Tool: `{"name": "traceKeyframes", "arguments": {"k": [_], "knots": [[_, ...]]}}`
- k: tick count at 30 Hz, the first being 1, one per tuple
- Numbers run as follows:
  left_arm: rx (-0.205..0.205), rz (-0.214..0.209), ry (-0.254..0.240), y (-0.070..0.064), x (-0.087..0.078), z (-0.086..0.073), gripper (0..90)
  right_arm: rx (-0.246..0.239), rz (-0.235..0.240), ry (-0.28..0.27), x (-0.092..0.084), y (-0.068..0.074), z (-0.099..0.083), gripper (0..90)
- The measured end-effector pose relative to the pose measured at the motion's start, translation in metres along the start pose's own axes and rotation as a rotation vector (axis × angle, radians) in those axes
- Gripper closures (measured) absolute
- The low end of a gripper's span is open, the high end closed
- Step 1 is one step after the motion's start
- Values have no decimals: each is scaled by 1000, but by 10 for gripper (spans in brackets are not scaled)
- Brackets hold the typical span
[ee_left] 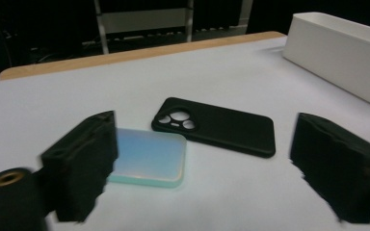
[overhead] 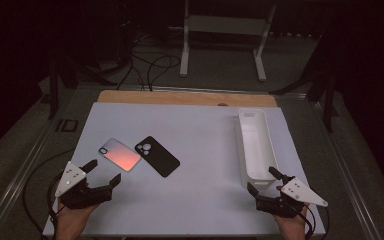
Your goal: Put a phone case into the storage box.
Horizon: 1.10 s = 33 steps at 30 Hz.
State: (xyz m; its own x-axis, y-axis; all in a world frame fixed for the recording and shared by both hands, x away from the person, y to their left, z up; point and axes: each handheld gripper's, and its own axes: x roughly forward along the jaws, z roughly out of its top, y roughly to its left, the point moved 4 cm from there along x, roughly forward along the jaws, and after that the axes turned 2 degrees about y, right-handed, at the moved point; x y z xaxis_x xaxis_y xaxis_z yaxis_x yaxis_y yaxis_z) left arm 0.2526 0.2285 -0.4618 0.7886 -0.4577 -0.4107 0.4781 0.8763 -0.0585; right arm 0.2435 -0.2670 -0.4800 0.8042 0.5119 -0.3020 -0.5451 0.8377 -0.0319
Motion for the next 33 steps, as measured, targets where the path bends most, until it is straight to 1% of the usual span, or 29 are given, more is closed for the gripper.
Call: {"name": "traceKeyframes", "arguments": {"k": [2,4,7,10,12,14,15,17,18,20,21,22,24,26,29,30,32,33], "knots": [[3,-4,1,0,2,3,191,6,-3,-4,-1,-1,0,101],[1,-13,-2,1,4,6,268,11,-5,-5,-1,-2,0,101],[3,-25,11,4,8,13,375,11,-8,-4,-1,-2,0,101],[9,-20,38,7,17,18,444,7,-10,-3,0,-2,-1,101],[-1,-20,56,10,26,23,506,8,-11,-3,0,-2,-1,101],[-6,-29,62,13,33,26,581,8,-13,-3,0,-3,-1,102],[-8,-23,68,14,37,28,627,8,-14,-3,0,-3,-1,101],[-22,2,82,17,48,31,720,8,-14,-3,0,-3,-1,102],[-22,1,83,18,51,32,795,6,-14,-2,0,-3,-1,101],[-30,14,82,22,60,33,886,4,-15,0,0,-3,-1,101],[-38,9,84,25,66,33,893,4,-16,0,0,-3,-1,102],[-38,9,84,25,66,33,897,4,-16,0,0,-3,-1,102],[-33,1,102,29,81,31,900,8,-17,1,0,-3,-1,102],[-26,10,115,31,89,30,900,8,-19,0,0,-3,-1,102],[-33,22,133,34,102,26,900,9,-21,1,0,-4,-2,102],[-40,25,142,36,107,24,899,9,-21,1,0,-4,-2,102],[-43,35,160,38,114,21,899,8,-20,2,0,-3,-2,102],[-43,35,160,38,114,21,899,8,-20,2,0,-3,-2,102]]}}
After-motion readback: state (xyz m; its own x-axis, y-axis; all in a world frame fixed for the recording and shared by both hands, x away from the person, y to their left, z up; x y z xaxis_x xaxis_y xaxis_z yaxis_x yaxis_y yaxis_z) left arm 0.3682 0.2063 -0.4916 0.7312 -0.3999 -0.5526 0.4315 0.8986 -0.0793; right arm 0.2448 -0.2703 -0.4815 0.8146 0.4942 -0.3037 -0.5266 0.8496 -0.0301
